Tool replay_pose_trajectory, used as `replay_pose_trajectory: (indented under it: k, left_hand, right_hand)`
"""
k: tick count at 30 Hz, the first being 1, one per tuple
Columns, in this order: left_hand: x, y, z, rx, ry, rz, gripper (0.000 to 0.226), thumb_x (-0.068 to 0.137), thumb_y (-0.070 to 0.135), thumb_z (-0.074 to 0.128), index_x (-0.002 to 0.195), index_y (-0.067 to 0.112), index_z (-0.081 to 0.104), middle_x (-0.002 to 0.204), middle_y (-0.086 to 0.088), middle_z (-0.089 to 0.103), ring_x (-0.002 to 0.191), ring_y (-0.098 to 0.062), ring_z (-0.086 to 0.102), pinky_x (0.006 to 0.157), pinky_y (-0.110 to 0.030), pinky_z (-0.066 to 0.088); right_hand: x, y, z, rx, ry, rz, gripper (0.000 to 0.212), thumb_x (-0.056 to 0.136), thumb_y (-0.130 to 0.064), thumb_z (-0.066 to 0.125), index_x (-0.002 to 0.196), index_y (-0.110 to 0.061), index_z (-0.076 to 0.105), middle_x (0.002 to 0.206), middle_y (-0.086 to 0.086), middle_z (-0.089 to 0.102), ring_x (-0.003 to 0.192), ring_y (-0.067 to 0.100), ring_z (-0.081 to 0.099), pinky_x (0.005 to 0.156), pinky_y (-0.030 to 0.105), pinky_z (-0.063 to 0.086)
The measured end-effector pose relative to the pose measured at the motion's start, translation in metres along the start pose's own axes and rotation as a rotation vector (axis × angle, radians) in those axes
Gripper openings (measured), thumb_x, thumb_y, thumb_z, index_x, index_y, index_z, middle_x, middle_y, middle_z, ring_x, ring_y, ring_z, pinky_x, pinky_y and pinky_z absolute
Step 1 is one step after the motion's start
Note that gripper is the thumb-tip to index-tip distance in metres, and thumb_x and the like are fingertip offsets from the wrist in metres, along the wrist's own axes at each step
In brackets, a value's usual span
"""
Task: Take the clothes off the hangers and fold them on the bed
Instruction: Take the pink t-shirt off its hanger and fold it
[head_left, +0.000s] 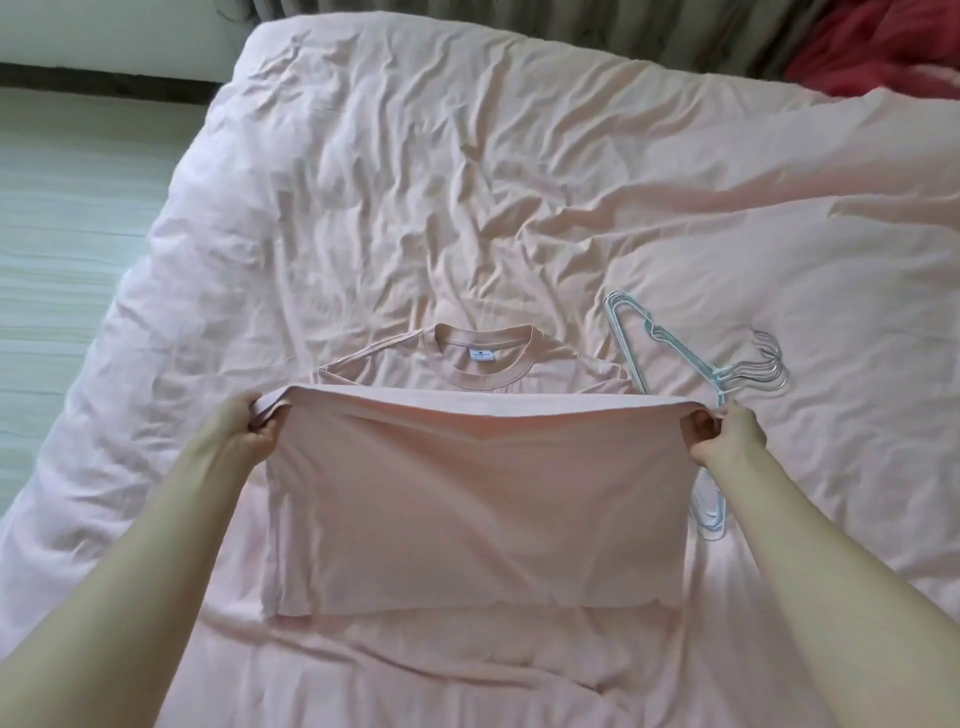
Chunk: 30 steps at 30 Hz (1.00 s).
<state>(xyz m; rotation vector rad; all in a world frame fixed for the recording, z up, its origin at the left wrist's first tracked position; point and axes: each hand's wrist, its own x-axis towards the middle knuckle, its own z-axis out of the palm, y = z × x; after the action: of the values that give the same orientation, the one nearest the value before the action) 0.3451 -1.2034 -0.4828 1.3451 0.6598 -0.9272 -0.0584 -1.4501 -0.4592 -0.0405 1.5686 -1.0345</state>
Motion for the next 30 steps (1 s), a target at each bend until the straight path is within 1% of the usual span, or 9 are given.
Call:
replay_pose_trajectory:
  k: [6,10,12,14,18,20,23,25,30]
  left_hand:
    - [0.059,0.011,0.048,-0.034,0.075,0.014,0.023,0.096,0.01,0.05,0.074,0.005,0.048,0.037,0.001,0.056,0.036,-0.006,0.058,0.043,-0.023,0.052]
    - [0.093,0.009,0.076,-0.13,0.053,0.049,0.026,0.098,0.006,0.043,0.072,0.0,0.048,0.04,-0.004,0.059,0.045,-0.012,0.062,0.063,-0.024,0.056]
    - [0.106,0.003,0.081,-0.221,0.015,0.07,0.024,0.098,0.007,0.042,0.077,0.0,0.049,0.061,-0.005,0.066,0.063,-0.015,0.068,0.079,-0.024,0.055]
    - [0.124,-0.005,0.081,-0.147,0.006,0.115,0.012,0.098,0.009,0.043,0.09,0.005,0.051,0.092,-0.004,0.062,0.091,-0.02,0.063,0.079,-0.029,0.056]
    - [0.138,-0.036,0.078,0.422,0.051,0.409,0.019,0.091,-0.003,0.045,0.103,0.012,0.049,0.107,-0.009,0.06,0.078,-0.016,0.061,0.065,-0.027,0.056]
    - [0.139,-0.053,0.079,0.946,0.034,0.747,0.031,0.086,-0.005,0.045,0.11,0.012,0.057,0.113,-0.01,0.061,0.085,-0.02,0.06,0.077,-0.033,0.05]
    - [0.136,-0.072,0.089,1.567,-0.206,1.201,0.036,0.079,-0.003,0.061,0.111,0.013,0.066,0.117,-0.013,0.058,0.106,-0.034,0.051,0.09,-0.04,0.037]
    - [0.136,-0.085,0.102,1.819,-0.274,1.227,0.042,0.072,0.006,0.071,0.112,0.021,0.066,0.122,-0.011,0.052,0.112,-0.035,0.043,0.089,-0.045,0.034]
    - [0.143,-0.091,0.121,1.734,-0.106,1.221,0.01,0.078,0.014,0.07,0.088,0.013,0.068,0.114,-0.014,0.054,0.107,-0.038,0.044,0.083,-0.046,0.035]
  right_hand:
    - [0.07,0.005,0.069,-0.006,-0.066,0.063,0.022,0.093,-0.008,0.046,0.072,-0.01,0.051,0.034,0.001,0.053,0.028,0.012,0.053,0.034,0.026,0.049]
    - [0.11,0.018,0.105,0.071,-0.129,0.081,0.017,0.092,-0.005,0.046,0.076,-0.007,0.05,0.062,0.004,0.06,0.055,0.012,0.061,0.044,0.027,0.055]
    - [0.121,0.03,0.115,0.165,-0.169,0.099,0.015,0.094,-0.009,0.046,0.08,-0.006,0.051,0.078,0.004,0.056,0.068,0.013,0.058,0.055,0.027,0.058]
    - [0.13,0.044,0.121,0.097,-0.155,0.074,0.018,0.096,-0.015,0.043,0.082,-0.006,0.05,0.081,0.005,0.054,0.07,0.015,0.056,0.06,0.029,0.058]
    - [0.136,0.082,0.117,-0.402,-0.15,-0.113,0.011,0.096,-0.011,0.042,0.088,-0.012,0.051,0.076,0.006,0.052,0.053,0.01,0.054,0.049,0.022,0.053]
    - [0.137,0.099,0.115,-0.769,-0.223,-0.372,0.012,0.094,-0.009,0.044,0.099,-0.01,0.055,0.083,0.006,0.055,0.049,0.008,0.055,0.048,0.023,0.052]
    - [0.137,0.109,0.114,-1.592,-0.476,-0.971,0.044,0.089,-0.002,0.046,0.13,-0.016,0.052,0.121,0.007,0.05,0.104,0.025,0.054,0.088,0.039,0.048]
    - [0.137,0.111,0.116,-1.958,-0.612,-1.179,0.056,0.084,0.001,0.047,0.135,-0.023,0.048,0.134,0.006,0.039,0.121,0.027,0.041,0.089,0.04,0.043]
    - [0.142,0.104,0.132,-1.799,-0.425,-1.113,0.025,0.093,-0.019,0.05,0.111,-0.009,0.063,0.124,0.011,0.044,0.112,0.029,0.048,0.084,0.038,0.042]
